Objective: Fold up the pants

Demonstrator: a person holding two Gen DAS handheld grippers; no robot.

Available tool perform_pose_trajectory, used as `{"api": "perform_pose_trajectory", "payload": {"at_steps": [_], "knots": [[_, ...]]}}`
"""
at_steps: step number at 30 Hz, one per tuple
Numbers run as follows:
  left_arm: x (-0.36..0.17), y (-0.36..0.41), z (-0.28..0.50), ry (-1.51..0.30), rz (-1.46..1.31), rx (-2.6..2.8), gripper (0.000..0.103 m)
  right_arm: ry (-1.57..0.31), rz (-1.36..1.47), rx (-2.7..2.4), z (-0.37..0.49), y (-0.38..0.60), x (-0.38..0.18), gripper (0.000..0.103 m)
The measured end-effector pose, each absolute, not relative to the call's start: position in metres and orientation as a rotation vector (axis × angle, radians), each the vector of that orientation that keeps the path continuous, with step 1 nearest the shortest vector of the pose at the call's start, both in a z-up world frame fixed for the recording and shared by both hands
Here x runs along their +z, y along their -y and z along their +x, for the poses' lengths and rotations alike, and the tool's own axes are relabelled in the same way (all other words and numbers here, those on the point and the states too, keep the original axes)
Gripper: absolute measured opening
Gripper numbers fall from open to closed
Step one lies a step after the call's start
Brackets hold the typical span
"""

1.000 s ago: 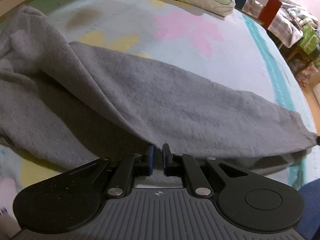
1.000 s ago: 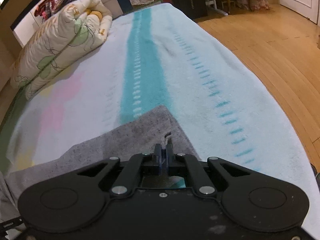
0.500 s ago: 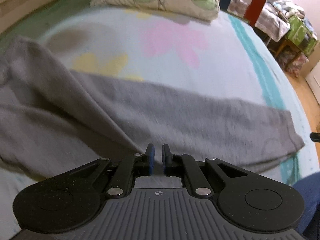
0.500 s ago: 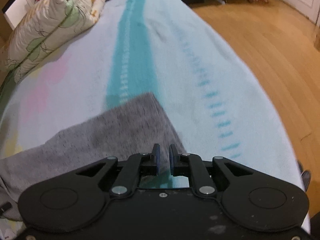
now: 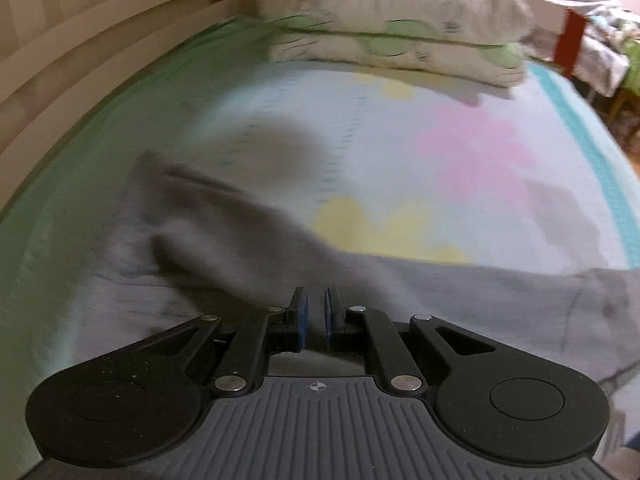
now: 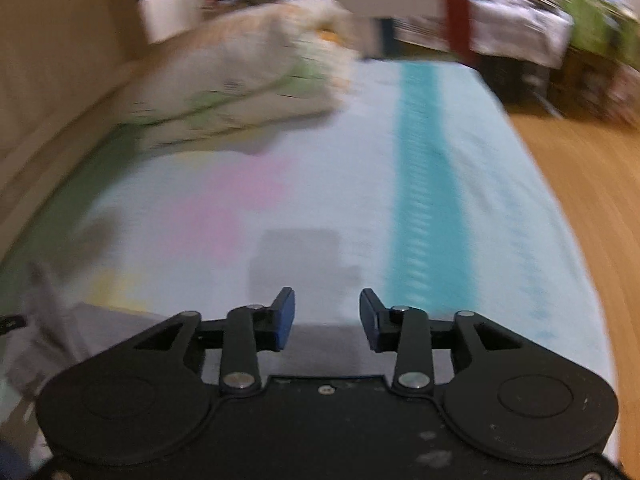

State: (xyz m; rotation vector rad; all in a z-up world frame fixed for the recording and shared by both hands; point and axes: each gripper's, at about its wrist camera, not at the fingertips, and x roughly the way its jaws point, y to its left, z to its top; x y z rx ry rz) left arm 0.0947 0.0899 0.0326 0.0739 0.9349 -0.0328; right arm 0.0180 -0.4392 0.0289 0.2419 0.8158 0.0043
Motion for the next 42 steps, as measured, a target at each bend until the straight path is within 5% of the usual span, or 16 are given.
{"api": "perform_pose_trajectory", "payload": {"at_steps": [10,20,30,31,34,42], "knots": [[0.002,-0.202,0.129,-1.000,0.031,0.054,0.009,-0.786,0.136,0.430,0.100,0.243,0.022,0.054],[-0.028,-0.266,0.148,-1.026,-0.090,0.046,0.009,-0.757,0.079,0.741,0.188,0.073,-0.025,0.086],[-0.050,-0.294,0.163,-1.032,-0.196,0.007,0.008,-0.846,0.036,0.853,0.223,-0.015,-0.075,0.086],[-0.051,-0.294,0.163,-1.031,-0.192,0.003,0.008,-0.843,0.039,0.864,0.217,-0.016,-0.071,0.079],[-0.050,-0.293,0.161,-1.032,-0.153,-0.018,0.009,-0.875,0.049,0.882,0.218,-0.026,-0.069,0.009],[-0.036,-0.318,0.151,-1.035,-0.166,0.045,0.008,-0.728,0.096,1.083,0.124,-0.018,-0.008,0.009]]}}
